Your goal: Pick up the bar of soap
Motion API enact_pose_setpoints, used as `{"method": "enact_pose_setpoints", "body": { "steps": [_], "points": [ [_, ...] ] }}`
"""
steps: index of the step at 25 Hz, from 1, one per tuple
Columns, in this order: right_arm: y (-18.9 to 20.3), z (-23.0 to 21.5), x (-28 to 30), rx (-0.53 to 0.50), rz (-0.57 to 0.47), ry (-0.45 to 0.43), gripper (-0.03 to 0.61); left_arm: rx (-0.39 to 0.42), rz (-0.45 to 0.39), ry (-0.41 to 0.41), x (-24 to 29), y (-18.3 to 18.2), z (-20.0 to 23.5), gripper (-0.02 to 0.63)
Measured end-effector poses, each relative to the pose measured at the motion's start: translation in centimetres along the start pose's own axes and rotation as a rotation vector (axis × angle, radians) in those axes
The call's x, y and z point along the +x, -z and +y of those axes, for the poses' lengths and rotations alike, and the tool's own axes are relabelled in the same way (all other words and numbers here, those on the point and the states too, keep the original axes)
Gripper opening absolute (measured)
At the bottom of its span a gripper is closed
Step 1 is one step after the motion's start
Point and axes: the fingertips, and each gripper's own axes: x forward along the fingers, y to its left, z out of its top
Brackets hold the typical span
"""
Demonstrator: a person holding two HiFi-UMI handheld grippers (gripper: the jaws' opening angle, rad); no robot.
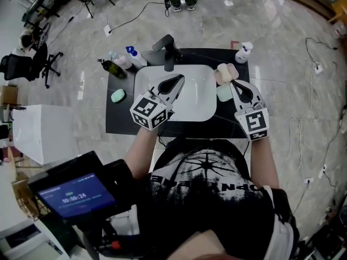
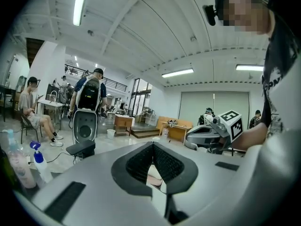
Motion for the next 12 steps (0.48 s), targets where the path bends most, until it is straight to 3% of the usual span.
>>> {"method": "enact_pose_setpoints", "body": {
  "steps": [12],
  "points": [
    [0.15,-0.59,-0.86,-0.012,0.009,0.015,0.014,0.003,0.005,0.031,1.03,-0.32,-1.01,0.011]
  ]
}}
